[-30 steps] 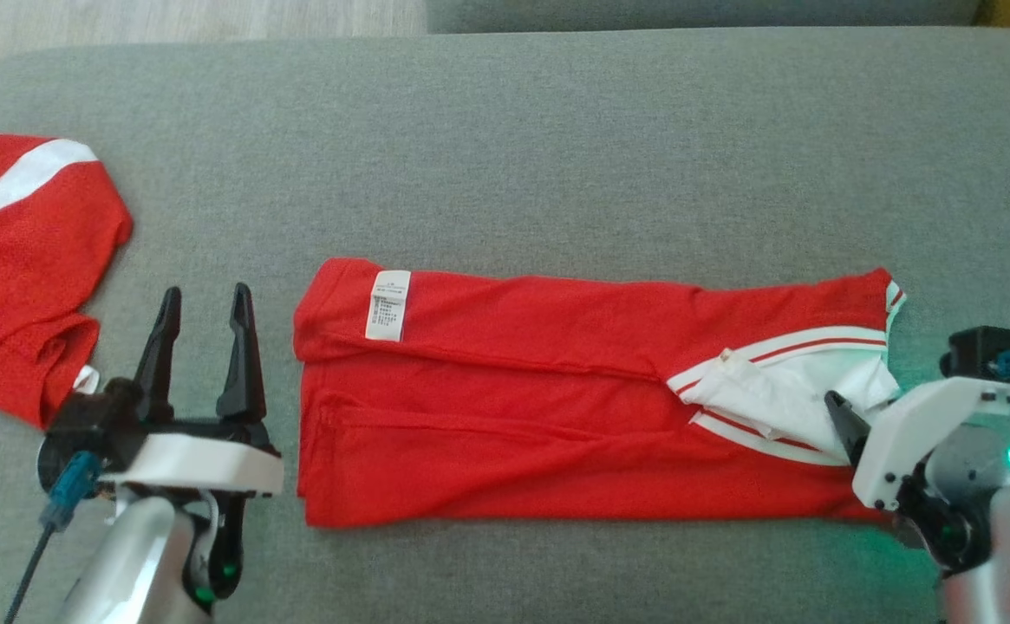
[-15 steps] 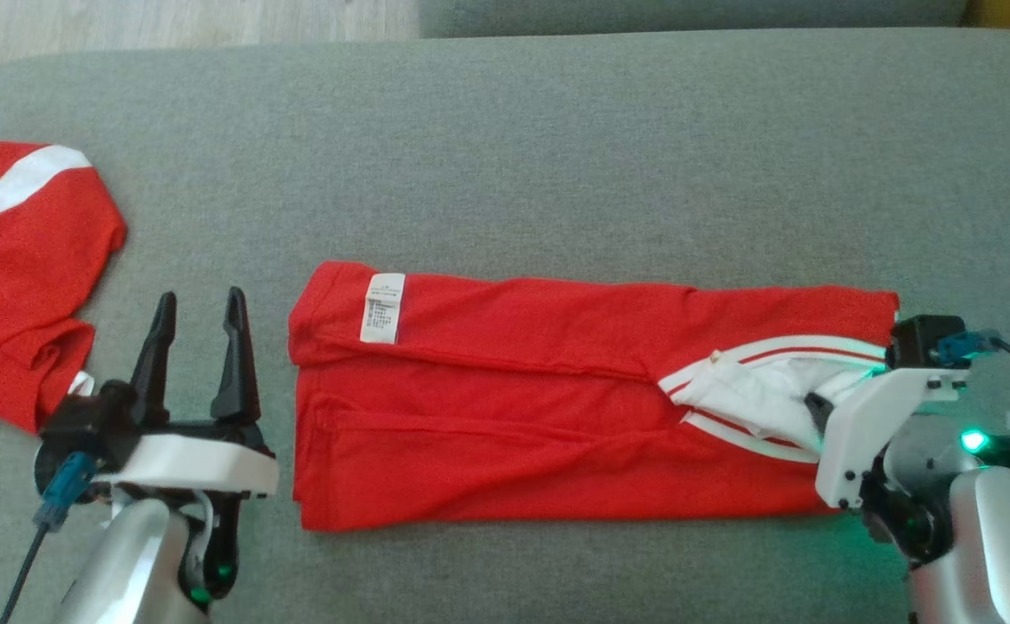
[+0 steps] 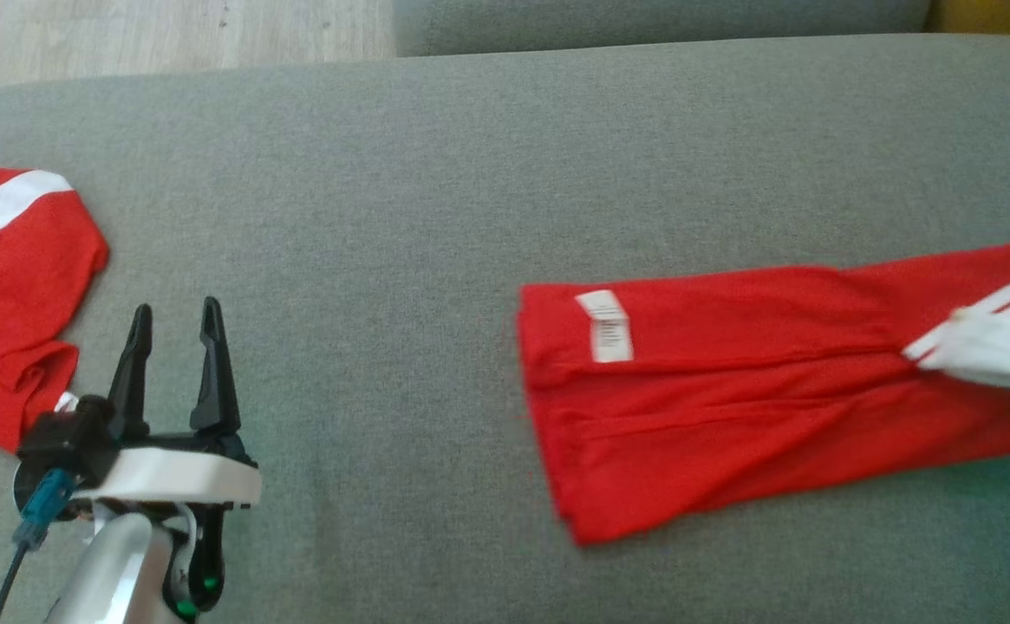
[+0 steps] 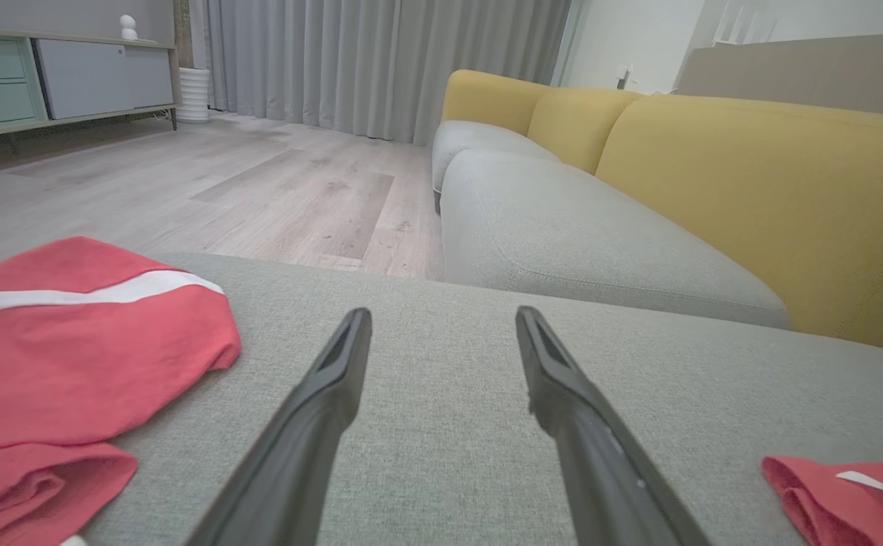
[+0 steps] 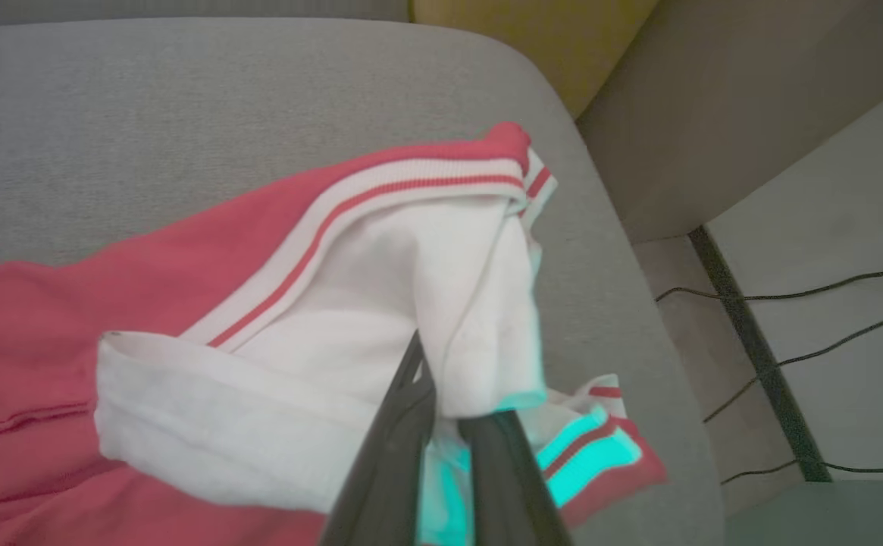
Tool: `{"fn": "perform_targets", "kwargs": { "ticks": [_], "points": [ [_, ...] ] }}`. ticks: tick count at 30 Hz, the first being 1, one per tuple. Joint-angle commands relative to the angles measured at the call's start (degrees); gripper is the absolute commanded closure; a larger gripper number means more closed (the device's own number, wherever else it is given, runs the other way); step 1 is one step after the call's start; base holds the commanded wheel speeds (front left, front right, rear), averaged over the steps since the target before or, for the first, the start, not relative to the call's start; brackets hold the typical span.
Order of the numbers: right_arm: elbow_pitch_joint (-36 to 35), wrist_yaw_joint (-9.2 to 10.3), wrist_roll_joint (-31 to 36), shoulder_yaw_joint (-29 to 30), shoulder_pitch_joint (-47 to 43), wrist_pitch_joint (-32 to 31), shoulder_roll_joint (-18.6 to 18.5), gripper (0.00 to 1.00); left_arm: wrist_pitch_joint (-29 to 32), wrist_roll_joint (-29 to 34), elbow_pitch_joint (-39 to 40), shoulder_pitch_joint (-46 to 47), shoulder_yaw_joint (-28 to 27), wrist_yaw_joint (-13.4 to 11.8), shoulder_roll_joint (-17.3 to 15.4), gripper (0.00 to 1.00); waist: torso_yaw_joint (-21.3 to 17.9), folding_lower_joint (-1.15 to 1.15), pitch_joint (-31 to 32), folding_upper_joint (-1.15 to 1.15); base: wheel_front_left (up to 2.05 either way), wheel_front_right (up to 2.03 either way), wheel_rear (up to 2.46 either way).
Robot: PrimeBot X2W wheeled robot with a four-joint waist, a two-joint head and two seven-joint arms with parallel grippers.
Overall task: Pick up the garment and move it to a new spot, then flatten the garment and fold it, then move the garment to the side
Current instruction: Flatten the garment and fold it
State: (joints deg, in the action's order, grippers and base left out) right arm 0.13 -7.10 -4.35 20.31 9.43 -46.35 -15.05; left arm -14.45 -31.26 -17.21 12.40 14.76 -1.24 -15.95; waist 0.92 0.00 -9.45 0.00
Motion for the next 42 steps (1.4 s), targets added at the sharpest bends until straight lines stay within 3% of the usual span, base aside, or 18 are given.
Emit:
{"fn": "perform_targets", "kwargs": {
  "ticks": [1,5,9,18,27,32,37,38,39,42],
  "points": [
    [-4.0,-0.39,0.4,-0.1,2.1,-1.1,-3.4,1.0,-0.5,-0.3,2.1,1.0,-2.5,-0.4,-2.0,0.0,-0.2,0.0,0.2,0.0,0.0,0.0,0.0],
    [-5.7,-0.39,0.2,-1.1,1.5,-2.1,-4.9,1.0,-0.5,-0.3,2.4,0.7,-2.3,-0.5,-2.0,0.0,-0.3,0.0,0.5,0.0,0.0,0.0,0.0],
    [-8.0,-0.39,-1.8,-5.8,-0.6,-3.9,-3.8,1.0,-0.2,-0.3,2.7,0.6,-1.7,-0.5,-2.0,0.0,-0.1,0.0,1.1,0.0,0.0,0.0,0.0],
    [-16.0,-0.39,-5.9,-26.2,-4.0,-6.6,2.0,1.0,0.4,-0.3,3.2,0.4,-1.2,-0.6,-2.5,0.0,0.8,0.0,1.5,0.0,0.0,0.0,0.0],
    [-8.8,-0.39,-9.3,-42.4,6.1,-3.0,4.3,1.0,0.7,-0.4,3.5,1.7,-0.5,-0.6,-2.4,0.0,2.0,0.0,0.4,0.0,0.0,0.0,0.0],
    [-1.6,-0.39,-11.7,-47.6,11.5,-3.3,4.3,1.0,0.6,-0.5,2.8,2.8,0.2,-0.2,-1.8,0.0,3.5,0.0,0.1,0.0,0.0,0.0,0.0],
    [2.5,-0.39,-13.4,-48.8,11.9,-3.7,3.6,1.0,0.4,-0.7,2.0,3.1,0.3,0.1,-1.6,0.0,4.2,0.0,-0.1,0.0,0.0,0.0,0.0],
    [2.7,-0.39,-13.8,-48.9,11.7,-3.8,3.5,0.63,0.4,-0.8,1.9,3.1,0.2,0.1,-1.6,0.0,4.2,0.0,-0.1,0.0,0.0,0.0,0.0],
    [2.7,-0.39,-14.3,-48.8,11.5,-3.8,3.4,0.0,0.4,-0.8,1.8,3.1,0.2,0.1,-1.6,0.0,4.1,0.0,-0.1,0.0,0.0,0.0,0.0],
    [1.1,-0.39,-16.2,-48.2,11.0,-3.6,3.3,0.0,0.3,-0.9,1.6,3.1,-0.1,0.0,-1.8,0.0,3.9,0.0,0.0,0.0,0.0,0.0,0.0]
  ]
}}
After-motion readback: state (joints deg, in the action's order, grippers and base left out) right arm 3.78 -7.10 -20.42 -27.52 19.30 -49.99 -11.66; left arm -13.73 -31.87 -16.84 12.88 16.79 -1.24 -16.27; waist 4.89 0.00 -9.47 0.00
